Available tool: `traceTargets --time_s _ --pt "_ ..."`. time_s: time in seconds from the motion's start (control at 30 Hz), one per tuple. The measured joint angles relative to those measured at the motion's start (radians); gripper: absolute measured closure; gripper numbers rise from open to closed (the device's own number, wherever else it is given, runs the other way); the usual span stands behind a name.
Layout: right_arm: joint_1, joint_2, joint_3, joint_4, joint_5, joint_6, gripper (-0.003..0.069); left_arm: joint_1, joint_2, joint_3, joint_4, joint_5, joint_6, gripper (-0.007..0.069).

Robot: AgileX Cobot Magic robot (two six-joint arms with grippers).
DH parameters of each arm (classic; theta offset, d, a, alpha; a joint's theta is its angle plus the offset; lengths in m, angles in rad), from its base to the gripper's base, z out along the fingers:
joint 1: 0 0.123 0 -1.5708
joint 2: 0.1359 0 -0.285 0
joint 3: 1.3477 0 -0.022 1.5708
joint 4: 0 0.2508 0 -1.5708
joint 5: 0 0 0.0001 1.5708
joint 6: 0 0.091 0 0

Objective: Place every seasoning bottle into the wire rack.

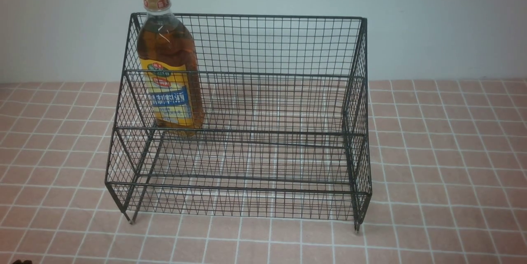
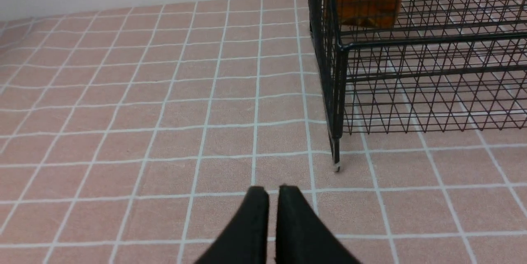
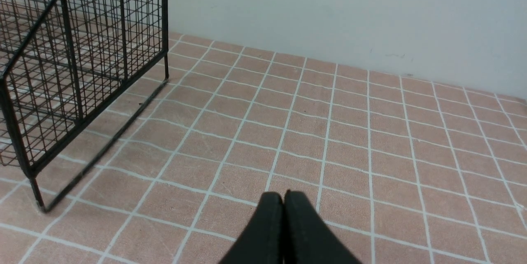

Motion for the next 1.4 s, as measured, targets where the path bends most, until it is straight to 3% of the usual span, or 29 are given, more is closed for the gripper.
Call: traceTargets --time_s 0.13,0.57,1.27,1.4 --pt "0.0 0.0 0.0 0.0 0.0 0.0 0.0673 0.045 0.0 0.0 0.001 0.001 0.001 0.061" --pt "0.0 0.0 0.0 0.0 0.0 0.0 0.0673 0.051 0.0 0.0 -0.049 0.0 -0.046 0.061" --pt "0.0 0.0 0.0 0.0 0.0 0.011 0.0673 0.05 0.0 0.0 -0.069 0.002 -0.026 0.061" --pt "0.0 0.0 0.0 0.0 0.0 0.011 0.0673 0.004 0.0 0.0 -0.044 0.004 -0.007 0.061"
